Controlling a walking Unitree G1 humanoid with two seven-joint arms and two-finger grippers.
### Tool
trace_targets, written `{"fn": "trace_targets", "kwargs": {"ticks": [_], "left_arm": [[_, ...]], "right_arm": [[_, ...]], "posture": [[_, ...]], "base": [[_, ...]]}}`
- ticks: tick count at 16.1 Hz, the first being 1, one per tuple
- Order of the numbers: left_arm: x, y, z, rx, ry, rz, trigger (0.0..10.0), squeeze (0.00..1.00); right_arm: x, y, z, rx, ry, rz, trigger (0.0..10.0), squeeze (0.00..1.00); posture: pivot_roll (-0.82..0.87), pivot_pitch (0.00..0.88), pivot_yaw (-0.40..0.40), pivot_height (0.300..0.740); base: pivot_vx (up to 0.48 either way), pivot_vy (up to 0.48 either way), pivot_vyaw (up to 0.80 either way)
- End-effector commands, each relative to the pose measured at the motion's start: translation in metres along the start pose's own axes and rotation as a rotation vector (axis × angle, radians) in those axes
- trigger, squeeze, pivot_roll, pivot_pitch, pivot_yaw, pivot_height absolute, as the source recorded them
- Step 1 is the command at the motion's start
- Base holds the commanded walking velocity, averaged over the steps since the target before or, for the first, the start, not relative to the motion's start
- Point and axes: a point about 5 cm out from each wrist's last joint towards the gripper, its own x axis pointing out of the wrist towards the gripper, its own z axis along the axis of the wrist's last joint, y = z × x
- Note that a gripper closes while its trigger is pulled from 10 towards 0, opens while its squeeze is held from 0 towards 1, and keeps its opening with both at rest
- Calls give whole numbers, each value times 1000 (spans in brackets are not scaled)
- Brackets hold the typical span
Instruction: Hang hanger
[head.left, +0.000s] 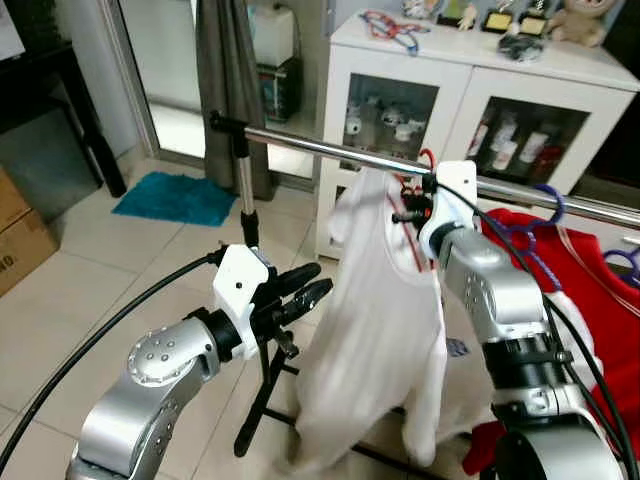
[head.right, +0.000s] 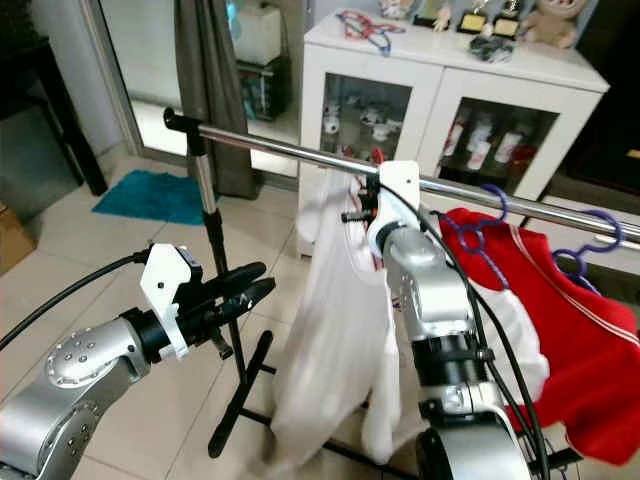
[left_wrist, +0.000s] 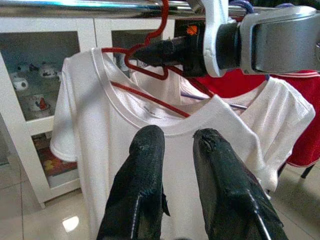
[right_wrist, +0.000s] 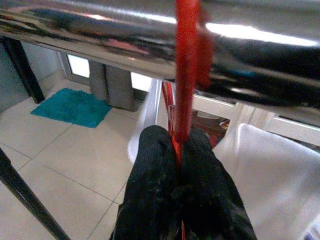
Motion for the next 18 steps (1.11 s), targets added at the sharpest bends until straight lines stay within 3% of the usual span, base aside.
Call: {"fn": "trace_targets", "kwargs": {"ticks": [1, 2, 5, 6, 10, 13, 15, 17, 18], "left_arm": [[2, -3, 4, 14, -4, -39, 10000, 0], [2, -3, 4, 14, -4, -39, 10000, 0], [0, -4, 3, 11, 11, -67, 10000, 0], [-1, -5, 3, 10, 14, -70, 10000, 0], [-4, -3, 1, -11, 6, -34, 10000, 0], [-7, -5, -5, -27, 20, 0, 10000, 0], [-10, -4, -4, -42, -10, 69, 10000, 0], [-12, -4, -5, -23, -11, 94, 10000, 0], [-13, -4, -7, -18, -7, 114, 10000, 0]], "right_arm": [[3, -9, 11, 18, -17, -42, 10000, 0], [3, -9, 11, 18, -17, -42, 10000, 0], [5, -6, -11, 7, 122, 6, 10000, 0], [1, -6, -15, 26, 124, 15, 10000, 1000], [-16, -8, -4, 50, 18, 87, 10000, 1000], [-42, -10, 4, 110, -41, 187, 10000, 1000], [-68, -10, 5, 143, -65, 280, 10000, 1000], [-89, -12, 8, 113, -117, 333, 10000, 1000], [-95, -17, 9, 84, -143, 295, 10000, 1000]], "posture": [[119, 0, -41, 740], [119, 0, -41, 740], [118, 0, -40, 740], [117, 0, -37, 740], [110, 0, -32, 740], [105, 0, -32, 740], [99, 0, -31, 740], [91, 0, -31, 740], [86, 0, -33, 740]], "base": [[0, 0, 0], [0, 0, 0], [0, 0, 0], [0, 0, 0], [0, 0, 0], [0, 0, 0], [0, 0, 0], [0, 0, 0], [0, 0, 0]]}}
